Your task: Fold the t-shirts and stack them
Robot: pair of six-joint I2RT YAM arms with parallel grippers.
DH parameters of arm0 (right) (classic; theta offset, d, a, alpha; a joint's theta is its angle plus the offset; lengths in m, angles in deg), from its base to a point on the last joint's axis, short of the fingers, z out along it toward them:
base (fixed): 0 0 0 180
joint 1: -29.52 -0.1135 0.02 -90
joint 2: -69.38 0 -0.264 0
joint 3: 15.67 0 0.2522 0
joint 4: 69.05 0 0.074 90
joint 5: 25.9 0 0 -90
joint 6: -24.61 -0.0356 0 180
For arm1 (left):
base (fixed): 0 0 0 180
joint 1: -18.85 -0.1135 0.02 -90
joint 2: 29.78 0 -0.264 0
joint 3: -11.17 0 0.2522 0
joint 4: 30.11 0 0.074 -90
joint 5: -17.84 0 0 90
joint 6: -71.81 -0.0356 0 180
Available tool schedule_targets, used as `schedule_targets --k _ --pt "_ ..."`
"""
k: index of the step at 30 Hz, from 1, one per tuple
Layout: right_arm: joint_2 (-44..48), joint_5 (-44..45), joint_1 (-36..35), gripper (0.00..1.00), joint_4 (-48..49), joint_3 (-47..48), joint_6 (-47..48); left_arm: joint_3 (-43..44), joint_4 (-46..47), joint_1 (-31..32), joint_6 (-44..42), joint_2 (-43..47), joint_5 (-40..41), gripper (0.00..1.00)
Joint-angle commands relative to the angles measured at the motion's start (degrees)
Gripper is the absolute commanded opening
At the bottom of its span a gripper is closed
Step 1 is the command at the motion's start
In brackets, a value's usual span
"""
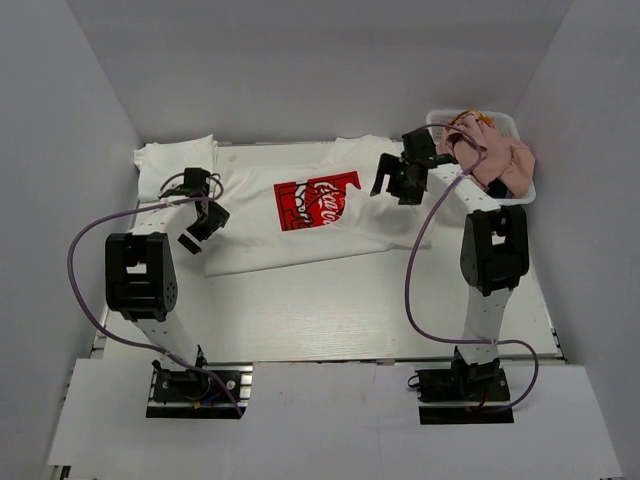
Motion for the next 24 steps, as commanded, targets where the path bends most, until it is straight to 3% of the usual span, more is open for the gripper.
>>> schedule_targets --k 1,7,13,19,24 --pt "4.56 -2.08 -0.03 0.90 2.21 -3.91 2.87 -1.72 0.38 0.61 -2.31 4.35 -2.32 0.99" --pt "7.37 1.70 0.41 0.90 2.91 -13.75 3.04 -7.77 5.47 1.14 -5.12 9.00 -11.70 0.99" --pt "3.51 5.48 1.73 0.90 3.52 -14.21 3.48 -15.69 16.10 1.67 -5.65 9.28 -23.84 0.99" --pt "-2.02 3.90 3.23 0.90 2.56 -12.27 4.71 -13.95 10.76 1.67 -5.65 1.56 -22.37 0.99" --pt "1.65 2.23 3.84 0.90 3.88 -22.54 2.18 -16.39 4.69 1.67 -6.18 1.97 -17.36 0.99"
